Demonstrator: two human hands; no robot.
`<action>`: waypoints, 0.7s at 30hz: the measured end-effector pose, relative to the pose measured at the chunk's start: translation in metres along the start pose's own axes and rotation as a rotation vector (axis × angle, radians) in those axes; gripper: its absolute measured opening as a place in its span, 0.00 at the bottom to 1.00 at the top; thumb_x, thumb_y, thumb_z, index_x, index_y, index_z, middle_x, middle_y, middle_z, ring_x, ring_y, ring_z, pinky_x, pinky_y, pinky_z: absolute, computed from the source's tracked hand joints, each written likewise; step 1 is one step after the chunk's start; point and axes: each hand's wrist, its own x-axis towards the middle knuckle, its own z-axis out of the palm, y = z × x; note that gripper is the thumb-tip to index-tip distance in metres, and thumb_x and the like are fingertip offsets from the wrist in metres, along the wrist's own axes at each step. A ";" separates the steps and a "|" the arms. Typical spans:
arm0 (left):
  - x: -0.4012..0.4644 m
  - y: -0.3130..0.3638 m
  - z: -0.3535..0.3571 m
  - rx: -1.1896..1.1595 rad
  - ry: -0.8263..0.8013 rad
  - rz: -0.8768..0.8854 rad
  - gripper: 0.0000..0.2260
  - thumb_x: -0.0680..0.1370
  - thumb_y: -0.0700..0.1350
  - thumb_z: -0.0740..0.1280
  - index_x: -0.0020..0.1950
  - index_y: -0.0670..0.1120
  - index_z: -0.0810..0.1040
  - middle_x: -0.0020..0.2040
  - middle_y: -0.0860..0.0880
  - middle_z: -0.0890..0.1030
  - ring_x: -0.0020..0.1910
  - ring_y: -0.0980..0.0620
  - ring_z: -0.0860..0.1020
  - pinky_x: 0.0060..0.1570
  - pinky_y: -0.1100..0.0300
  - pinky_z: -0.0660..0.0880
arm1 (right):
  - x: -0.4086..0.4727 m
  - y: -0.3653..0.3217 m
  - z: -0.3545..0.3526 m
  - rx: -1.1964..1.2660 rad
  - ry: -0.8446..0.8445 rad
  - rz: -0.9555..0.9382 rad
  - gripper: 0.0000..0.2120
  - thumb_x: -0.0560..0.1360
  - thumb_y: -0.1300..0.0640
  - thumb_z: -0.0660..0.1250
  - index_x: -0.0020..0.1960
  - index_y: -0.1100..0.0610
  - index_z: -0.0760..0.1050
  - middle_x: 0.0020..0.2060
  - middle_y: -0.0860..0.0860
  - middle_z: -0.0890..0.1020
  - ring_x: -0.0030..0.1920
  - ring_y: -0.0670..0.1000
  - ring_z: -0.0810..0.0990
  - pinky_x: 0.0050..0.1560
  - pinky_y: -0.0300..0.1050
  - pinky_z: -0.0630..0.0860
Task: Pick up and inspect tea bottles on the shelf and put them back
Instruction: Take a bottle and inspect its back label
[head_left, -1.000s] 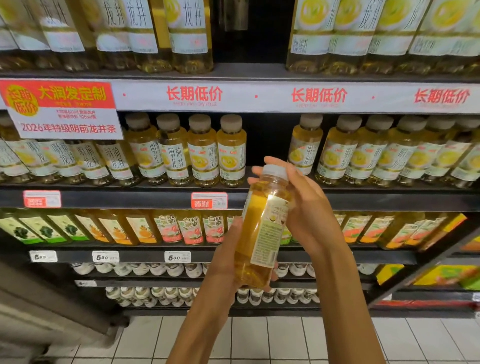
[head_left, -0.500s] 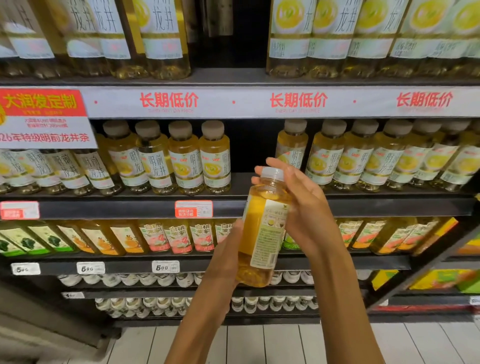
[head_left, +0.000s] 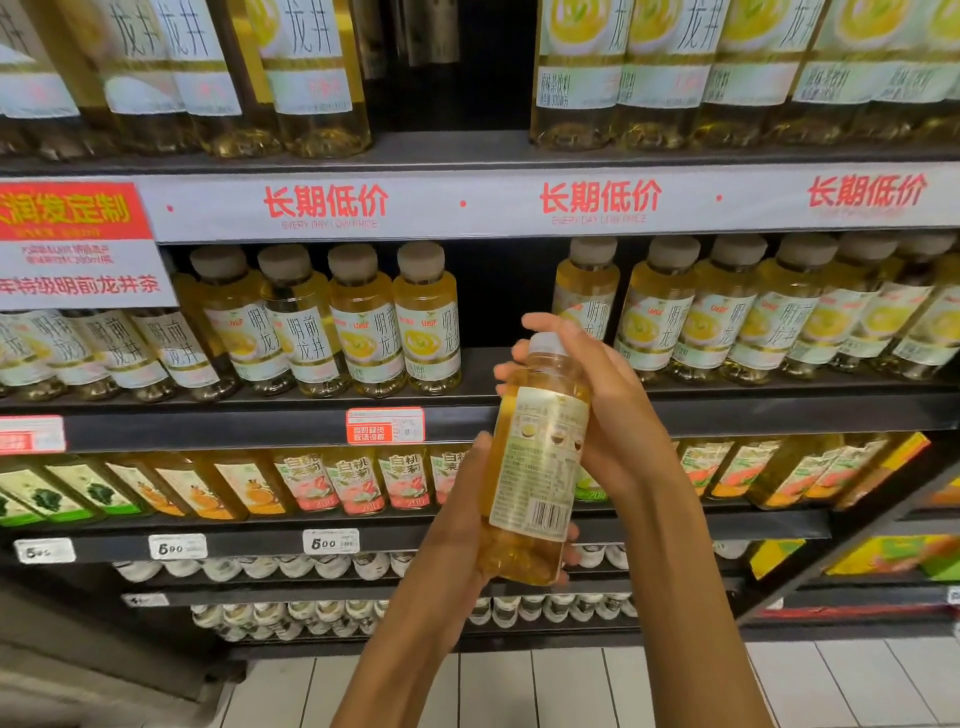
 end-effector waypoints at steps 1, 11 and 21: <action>0.002 0.003 0.000 0.020 0.034 0.009 0.27 0.76 0.64 0.51 0.59 0.47 0.78 0.45 0.38 0.84 0.43 0.42 0.83 0.45 0.48 0.81 | 0.001 -0.001 0.000 -0.011 -0.001 -0.017 0.11 0.79 0.53 0.60 0.55 0.55 0.78 0.43 0.53 0.82 0.46 0.53 0.83 0.47 0.46 0.80; 0.010 0.015 0.005 -0.011 0.160 0.056 0.23 0.66 0.65 0.56 0.47 0.52 0.82 0.47 0.44 0.85 0.46 0.44 0.84 0.52 0.46 0.80 | 0.004 -0.007 0.006 -0.246 -0.011 -0.039 0.15 0.78 0.48 0.59 0.57 0.55 0.77 0.49 0.53 0.85 0.49 0.51 0.84 0.44 0.41 0.80; 0.007 0.008 0.001 -0.159 -0.093 -0.063 0.31 0.70 0.66 0.55 0.47 0.44 0.86 0.39 0.38 0.83 0.33 0.42 0.81 0.39 0.53 0.80 | 0.004 -0.006 0.010 0.048 -0.076 -0.041 0.18 0.77 0.46 0.59 0.55 0.58 0.77 0.38 0.54 0.81 0.39 0.53 0.83 0.44 0.47 0.81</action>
